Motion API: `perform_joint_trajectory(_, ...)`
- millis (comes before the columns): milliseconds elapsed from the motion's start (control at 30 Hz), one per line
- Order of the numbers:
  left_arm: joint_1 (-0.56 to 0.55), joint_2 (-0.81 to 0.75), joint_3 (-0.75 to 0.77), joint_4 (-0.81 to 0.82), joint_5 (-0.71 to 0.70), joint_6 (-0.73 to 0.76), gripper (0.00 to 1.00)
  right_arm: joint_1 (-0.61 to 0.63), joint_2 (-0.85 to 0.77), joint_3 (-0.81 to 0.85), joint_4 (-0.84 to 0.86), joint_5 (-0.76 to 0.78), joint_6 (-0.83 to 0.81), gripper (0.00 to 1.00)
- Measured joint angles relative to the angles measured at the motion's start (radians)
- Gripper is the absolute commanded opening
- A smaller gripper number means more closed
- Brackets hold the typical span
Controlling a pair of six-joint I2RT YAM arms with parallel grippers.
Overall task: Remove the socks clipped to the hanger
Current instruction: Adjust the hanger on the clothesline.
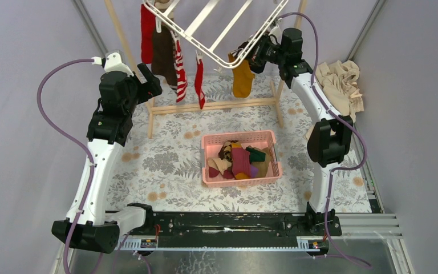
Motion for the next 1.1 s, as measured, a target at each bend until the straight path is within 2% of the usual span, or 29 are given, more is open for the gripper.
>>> perform_joint_trajectory(267,0.0,0.0,0.0,0.0,0.0,0.0,0.99,-0.002,0.026,-0.003,0.087,-0.151,0.051,0.07)
perform_joint_trajectory(467,0.0,0.0,-0.001,0.0,0.0,0.0,0.99,-0.002,0.035,-0.045,0.158,-0.203,0.061,0.1)
perform_joint_trajectory(700,0.0,0.0,-0.003,0.001,0.001,0.0,0.99,0.005,0.016,-0.093,0.11,-0.194,-0.084,0.23)
perform_joint_trajectory(767,0.0,0.0,-0.003,0.001,0.001,0.0,0.99,0.008,0.008,-0.093,0.076,-0.187,-0.133,0.25)
perform_joint_trajectory(900,0.0,0.0,-0.008,0.001,0.001,0.0,0.99,0.024,-0.018,-0.094,0.014,-0.167,-0.239,0.36)
perform_joint_trajectory(1100,0.0,0.0,-0.008,0.002,0.001,0.0,0.99,0.046,-0.062,-0.125,-0.002,-0.157,-0.31,0.4)
